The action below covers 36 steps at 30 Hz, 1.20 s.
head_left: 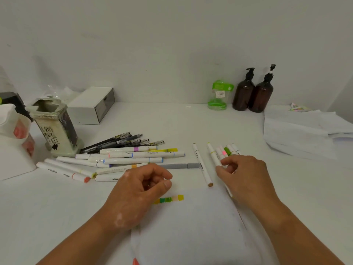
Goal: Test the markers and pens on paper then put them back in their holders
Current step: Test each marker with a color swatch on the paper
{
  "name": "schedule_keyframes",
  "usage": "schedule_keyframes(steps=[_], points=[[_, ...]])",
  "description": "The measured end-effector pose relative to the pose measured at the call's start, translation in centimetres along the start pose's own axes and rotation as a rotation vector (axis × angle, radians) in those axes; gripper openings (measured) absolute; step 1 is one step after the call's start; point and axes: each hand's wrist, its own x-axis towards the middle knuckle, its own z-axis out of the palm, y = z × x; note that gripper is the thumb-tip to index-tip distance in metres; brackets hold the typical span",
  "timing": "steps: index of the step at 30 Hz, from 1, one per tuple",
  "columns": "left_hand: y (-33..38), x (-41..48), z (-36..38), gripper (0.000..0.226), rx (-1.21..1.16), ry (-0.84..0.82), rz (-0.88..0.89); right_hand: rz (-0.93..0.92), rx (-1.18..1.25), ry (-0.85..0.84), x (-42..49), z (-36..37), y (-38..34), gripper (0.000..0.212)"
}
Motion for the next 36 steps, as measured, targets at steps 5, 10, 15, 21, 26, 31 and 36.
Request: schedule_keyframes(steps=[5, 10, 15, 21, 26, 31, 36], points=[[0.5, -0.3, 0.0, 0.009, 0.078, -0.036, 0.038, -0.008, -0.215, -0.004, 0.5, 1.6, -0.7, 0.019], [0.7, -0.3, -0.3, 0.009, 0.158, -0.060, 0.068, -0.046, -0.292, 0.034, 0.4, 1.7, -0.4, 0.018], [0.3, -0.1, -0.8, 0.012, 0.185, -0.054, 0.073, -0.265, -0.188, 0.078, 0.3, 1.8, -1.8, 0.012], [0.1, 0.1, -1.2, 0.013, 0.201, -0.060, 0.055, -0.488, -0.422, -0.202, 1.9, 5.1, -5.6, 0.032], [-0.2, 0.5, -1.7, 0.015, 0.194, -0.038, 0.033, -0.506, -0.538, -0.247, 3.1, 6.2, -6.3, 0.026], [-0.2, 0.5, -1.7, 0.014, 0.180, -0.044, 0.037, -0.503, -0.396, -0.244, 2.9, 4.4, -6.1, 0.034], [0.0, 0.3, -1.6, 0.011, 0.165, -0.065, 0.049, -0.252, 0.261, -0.251, 1.0, 1.0, -5.8, 0.027]])
